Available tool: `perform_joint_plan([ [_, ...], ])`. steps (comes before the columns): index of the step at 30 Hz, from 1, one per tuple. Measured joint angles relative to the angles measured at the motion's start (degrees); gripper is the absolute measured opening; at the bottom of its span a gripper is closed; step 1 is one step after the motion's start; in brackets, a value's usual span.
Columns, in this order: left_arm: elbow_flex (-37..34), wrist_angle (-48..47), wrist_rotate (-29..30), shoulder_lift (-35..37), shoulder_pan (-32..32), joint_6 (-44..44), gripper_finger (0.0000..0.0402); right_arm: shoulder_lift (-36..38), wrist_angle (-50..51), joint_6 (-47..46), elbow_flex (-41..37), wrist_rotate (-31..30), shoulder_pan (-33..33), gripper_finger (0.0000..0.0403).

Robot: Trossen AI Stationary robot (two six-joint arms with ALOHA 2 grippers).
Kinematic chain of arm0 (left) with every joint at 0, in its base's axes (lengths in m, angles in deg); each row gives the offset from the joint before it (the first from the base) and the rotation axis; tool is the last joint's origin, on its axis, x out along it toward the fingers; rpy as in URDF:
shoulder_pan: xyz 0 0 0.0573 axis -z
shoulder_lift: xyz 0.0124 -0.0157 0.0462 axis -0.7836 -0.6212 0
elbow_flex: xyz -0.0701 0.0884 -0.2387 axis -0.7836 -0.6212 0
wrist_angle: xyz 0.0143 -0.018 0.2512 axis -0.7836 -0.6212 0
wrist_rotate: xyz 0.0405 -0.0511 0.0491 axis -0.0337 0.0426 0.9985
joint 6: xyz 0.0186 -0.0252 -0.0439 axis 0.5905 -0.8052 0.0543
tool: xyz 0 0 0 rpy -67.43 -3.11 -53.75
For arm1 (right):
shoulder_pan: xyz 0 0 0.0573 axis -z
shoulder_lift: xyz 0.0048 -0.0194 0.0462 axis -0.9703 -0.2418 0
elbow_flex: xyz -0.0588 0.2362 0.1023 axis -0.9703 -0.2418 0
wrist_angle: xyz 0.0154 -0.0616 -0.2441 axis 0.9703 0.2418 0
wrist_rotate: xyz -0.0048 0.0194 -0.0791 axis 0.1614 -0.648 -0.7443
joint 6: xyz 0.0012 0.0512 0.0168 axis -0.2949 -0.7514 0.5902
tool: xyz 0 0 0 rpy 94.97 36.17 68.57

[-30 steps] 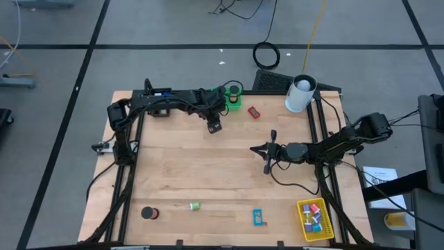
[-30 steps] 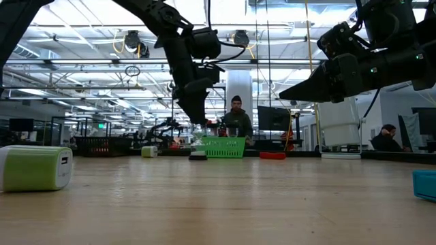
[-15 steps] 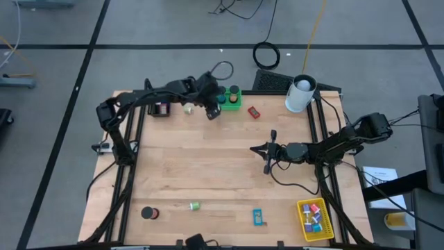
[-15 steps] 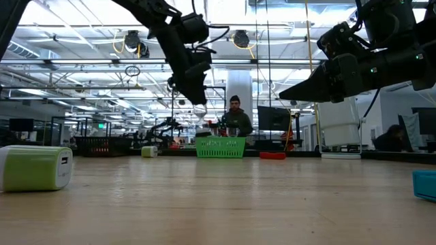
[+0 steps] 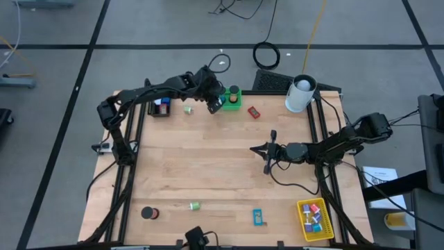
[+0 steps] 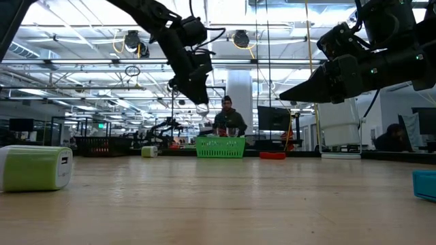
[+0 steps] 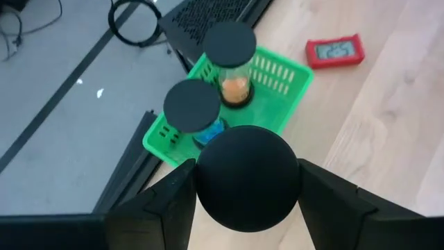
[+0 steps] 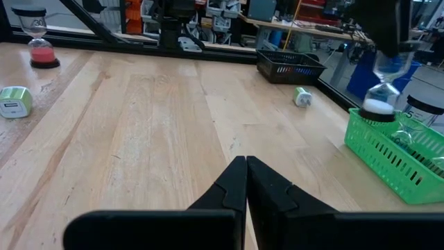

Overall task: Pick & Place Office items
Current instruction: Put the white hourglass into the green basket

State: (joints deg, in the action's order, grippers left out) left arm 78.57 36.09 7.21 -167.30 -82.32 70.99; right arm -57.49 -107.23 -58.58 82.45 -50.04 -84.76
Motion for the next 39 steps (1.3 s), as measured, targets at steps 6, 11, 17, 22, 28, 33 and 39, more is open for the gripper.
perform_joint_plan([
  [6, 0.0, 2.1, 0.9, -2.0, -1.1, -0.9, 0.0218, 0.0, 0.0, 0.0, 0.0, 0.0, 0.0, 0.0001],
  [11, 0.0, 2.5, 0.1, -2.7, -1.5, -1.0, 0.0218, 0.0, 0.0, 0.0, 0.0, 0.0, 0.0, 0.0001],
  [17, 0.0, 2.2, -0.9, -3.2, -2.1, -2.6, 0.0218, 0.0, -0.1, 0.0, 0.0, 0.2, 0.0, 0.0001],
  [22, 0.0, 2.1, -1.1, -3.2, -2.2, -3.2, 0.0218, 0.0, -0.1, 0.0, 0.0, 0.3, 0.0, 0.0001],
  [28, 0.0, 2.2, -3.0, -3.2, -2.0, -4.0, 0.0218, 0.0, -0.1, 0.0, 0.0, 0.3, 0.0, 0.0001],
  [33, 0.0, 2.1, -1.8, -3.2, -1.8, -4.1, 0.0218, 0.0, -0.1, 0.0, 0.0, 0.3, 0.0, 0.0001],
  [39, 0.0, 1.9, -2.0, -3.2, -1.9, -4.5, 0.0218, 0.0, -0.1, 0.0, 0.0, 0.3, 0.0, 0.0001],
])
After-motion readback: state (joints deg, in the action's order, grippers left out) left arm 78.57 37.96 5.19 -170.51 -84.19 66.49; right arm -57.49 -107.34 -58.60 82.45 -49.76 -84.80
